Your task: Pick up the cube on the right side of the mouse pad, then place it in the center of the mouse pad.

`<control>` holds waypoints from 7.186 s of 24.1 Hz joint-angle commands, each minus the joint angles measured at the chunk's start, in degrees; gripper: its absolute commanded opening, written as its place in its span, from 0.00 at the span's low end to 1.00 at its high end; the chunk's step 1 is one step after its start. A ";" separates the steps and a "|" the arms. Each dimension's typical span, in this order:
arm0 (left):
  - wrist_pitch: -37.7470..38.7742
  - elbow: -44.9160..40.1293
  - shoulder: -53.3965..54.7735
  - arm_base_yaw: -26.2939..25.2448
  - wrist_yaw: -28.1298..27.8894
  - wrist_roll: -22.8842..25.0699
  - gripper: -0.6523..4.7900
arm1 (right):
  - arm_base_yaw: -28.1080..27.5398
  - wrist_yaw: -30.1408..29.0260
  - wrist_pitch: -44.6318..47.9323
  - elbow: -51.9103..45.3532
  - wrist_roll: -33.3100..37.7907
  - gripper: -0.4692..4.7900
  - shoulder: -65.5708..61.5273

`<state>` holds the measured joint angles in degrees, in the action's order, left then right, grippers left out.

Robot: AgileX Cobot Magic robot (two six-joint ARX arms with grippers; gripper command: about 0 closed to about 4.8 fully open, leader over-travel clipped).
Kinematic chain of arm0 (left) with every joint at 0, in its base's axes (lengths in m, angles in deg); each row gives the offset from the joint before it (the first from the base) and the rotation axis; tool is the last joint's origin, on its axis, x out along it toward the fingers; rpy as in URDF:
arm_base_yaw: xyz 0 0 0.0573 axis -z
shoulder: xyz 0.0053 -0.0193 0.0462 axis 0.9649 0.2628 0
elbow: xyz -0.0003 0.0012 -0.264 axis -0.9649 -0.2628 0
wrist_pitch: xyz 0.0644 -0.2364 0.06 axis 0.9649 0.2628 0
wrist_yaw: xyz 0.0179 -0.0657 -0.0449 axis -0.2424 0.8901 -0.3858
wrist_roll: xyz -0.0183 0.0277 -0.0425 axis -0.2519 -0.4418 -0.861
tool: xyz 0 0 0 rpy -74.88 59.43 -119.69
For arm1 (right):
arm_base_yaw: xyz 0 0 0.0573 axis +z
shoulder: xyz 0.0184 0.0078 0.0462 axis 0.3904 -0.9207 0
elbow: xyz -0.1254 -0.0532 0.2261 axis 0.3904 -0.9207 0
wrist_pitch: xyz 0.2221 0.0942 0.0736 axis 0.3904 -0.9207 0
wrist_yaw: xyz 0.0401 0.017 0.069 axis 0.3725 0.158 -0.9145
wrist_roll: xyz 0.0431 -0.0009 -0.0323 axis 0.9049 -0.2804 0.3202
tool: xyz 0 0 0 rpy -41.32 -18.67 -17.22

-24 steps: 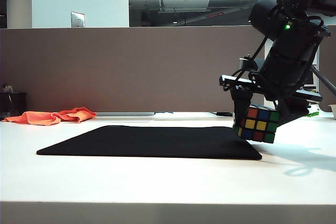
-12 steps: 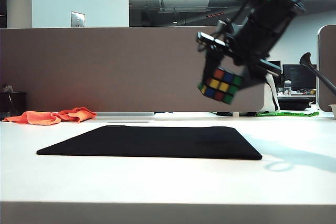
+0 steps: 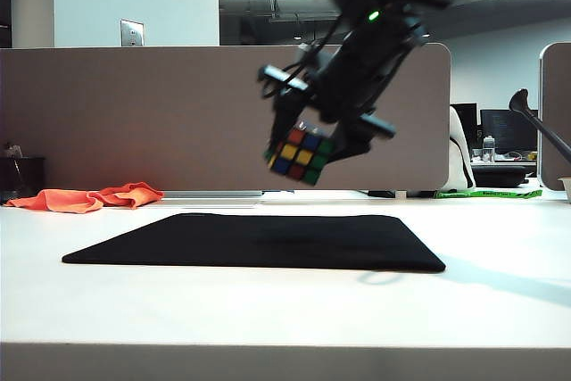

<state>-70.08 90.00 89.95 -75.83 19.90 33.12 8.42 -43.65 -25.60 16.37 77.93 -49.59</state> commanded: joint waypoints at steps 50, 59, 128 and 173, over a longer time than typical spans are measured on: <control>-0.70 0.17 0.07 -0.04 -0.22 -0.04 0.11 | 5.42 16.15 -16.70 19.69 5.33 0.92 -13.27; -0.72 0.17 0.07 -0.04 -0.22 -0.07 0.11 | 4.85 16.74 -20.37 25.77 4.33 0.93 -8.87; -0.79 0.15 0.07 -0.09 -22.73 -8.76 0.11 | -36.33 2.47 16.24 -72.76 -15.41 0.09 96.21; -2.43 0.15 0.07 -0.04 -38.40 3.67 0.11 | -25.07 17.81 13.77 -78.16 -19.98 0.09 99.43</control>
<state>-71.63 90.00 89.97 -75.83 -19.51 36.38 -16.63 -25.90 -12.62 -61.70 57.70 49.77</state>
